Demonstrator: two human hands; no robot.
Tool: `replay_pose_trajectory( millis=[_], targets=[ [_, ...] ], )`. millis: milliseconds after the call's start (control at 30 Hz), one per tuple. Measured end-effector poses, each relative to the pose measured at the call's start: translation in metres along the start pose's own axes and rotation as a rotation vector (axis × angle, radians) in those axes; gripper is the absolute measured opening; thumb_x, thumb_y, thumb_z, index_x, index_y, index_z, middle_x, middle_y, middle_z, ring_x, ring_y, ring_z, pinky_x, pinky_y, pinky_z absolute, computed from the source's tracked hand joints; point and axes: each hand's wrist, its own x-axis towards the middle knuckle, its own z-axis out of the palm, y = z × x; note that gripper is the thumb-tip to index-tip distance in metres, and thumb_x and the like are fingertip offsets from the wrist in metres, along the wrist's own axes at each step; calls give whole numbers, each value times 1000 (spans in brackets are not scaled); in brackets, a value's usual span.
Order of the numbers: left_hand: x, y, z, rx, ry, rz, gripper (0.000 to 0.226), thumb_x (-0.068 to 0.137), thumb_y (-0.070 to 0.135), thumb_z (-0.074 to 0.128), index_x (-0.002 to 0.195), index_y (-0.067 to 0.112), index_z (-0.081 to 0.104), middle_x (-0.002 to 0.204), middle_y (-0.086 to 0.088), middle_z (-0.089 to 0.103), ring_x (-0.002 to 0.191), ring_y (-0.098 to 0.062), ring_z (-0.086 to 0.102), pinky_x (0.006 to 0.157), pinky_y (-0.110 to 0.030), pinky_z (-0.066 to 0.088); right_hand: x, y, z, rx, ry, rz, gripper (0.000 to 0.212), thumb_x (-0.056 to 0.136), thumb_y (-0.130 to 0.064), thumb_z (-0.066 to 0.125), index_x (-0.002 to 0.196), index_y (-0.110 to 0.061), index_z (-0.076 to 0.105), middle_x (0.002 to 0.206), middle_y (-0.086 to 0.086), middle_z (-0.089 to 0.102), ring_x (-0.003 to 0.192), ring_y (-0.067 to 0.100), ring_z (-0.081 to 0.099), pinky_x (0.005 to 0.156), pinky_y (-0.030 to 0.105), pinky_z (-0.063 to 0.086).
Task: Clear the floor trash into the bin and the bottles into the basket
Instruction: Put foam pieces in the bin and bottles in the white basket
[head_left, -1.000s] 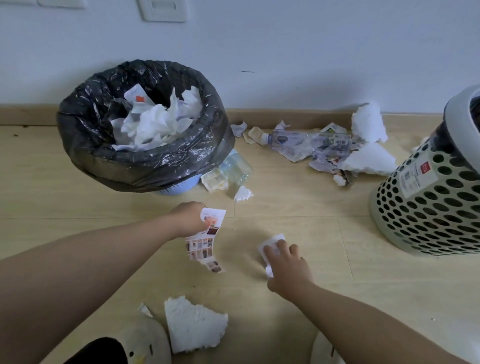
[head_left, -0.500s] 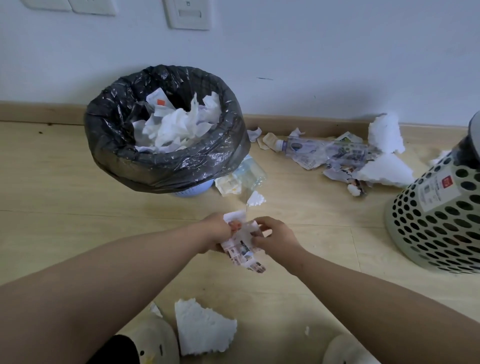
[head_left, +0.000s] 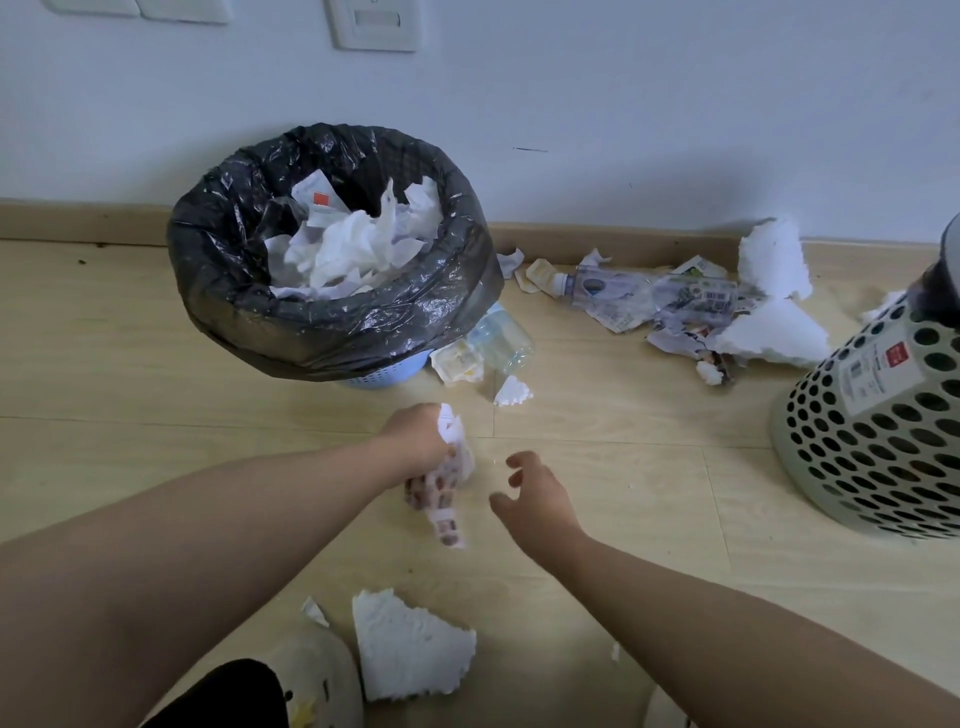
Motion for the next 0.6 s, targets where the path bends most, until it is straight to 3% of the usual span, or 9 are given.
replay_pose_trajectory(
  millis=[33, 100, 233, 400, 467, 533, 600],
  targets=[
    [0, -3, -8, 97, 14, 10, 5, 92, 22, 51, 90, 17, 51, 106, -10, 61, 96, -27, 56, 71, -25, 37, -6, 3, 6, -97, -25, -36, 46, 89, -22, 55, 132, -16, 40, 128, 6, 49, 114, 21, 51, 90, 29, 43],
    [-2, -12, -20, 216, 21, -14, 15, 91, 18, 53, 105, 14, 53, 117, -8, 59, 106, -27, 55, 77, -26, 40, -22, 9, 24, -251, -151, -120, 46, 88, -28, 55, 131, -17, 41, 129, 5, 46, 117, 23, 48, 95, 32, 42],
    [-7, -23, -30, 248, -53, -62, 29, 91, 17, 54, 119, 9, 50, 122, -9, 55, 106, -25, 54, 81, -28, 43, -54, 13, 66, -404, -410, -188, 60, 82, -37, 61, 134, -17, 38, 132, 7, 40, 122, 28, 42, 99, 37, 40],
    [-7, -26, -30, 239, -97, -59, 39, 90, 19, 57, 127, 11, 46, 126, -8, 53, 111, -26, 54, 88, -31, 46, -66, 16, 89, -403, -440, -91, 58, 79, -22, 63, 131, -23, 37, 131, 3, 36, 122, 27, 39, 92, 36, 39],
    [-7, -25, -28, 223, -115, -46, 39, 90, 19, 56, 127, 12, 47, 125, -7, 54, 110, -25, 55, 89, -31, 47, -61, 18, 87, -277, -461, -41, 49, 76, -20, 67, 120, -26, 45, 125, 1, 42, 115, 22, 44, 88, 31, 40],
    [-6, -23, -27, 206, -134, -34, 40, 91, 20, 56, 128, 13, 46, 126, -7, 53, 111, -25, 54, 91, -33, 48, -53, 18, 80, -207, -512, -27, 29, 76, -22, 71, 96, -28, 50, 109, -2, 50, 99, 14, 47, 78, 22, 37],
    [-6, -21, -28, 202, -148, -32, 42, 91, 21, 57, 130, 12, 45, 126, -7, 52, 111, -24, 54, 91, -32, 47, -41, 16, 67, -194, -534, 10, 22, 78, -20, 71, 77, -27, 50, 93, -2, 51, 90, 11, 46, 72, 19, 34]
  ],
)
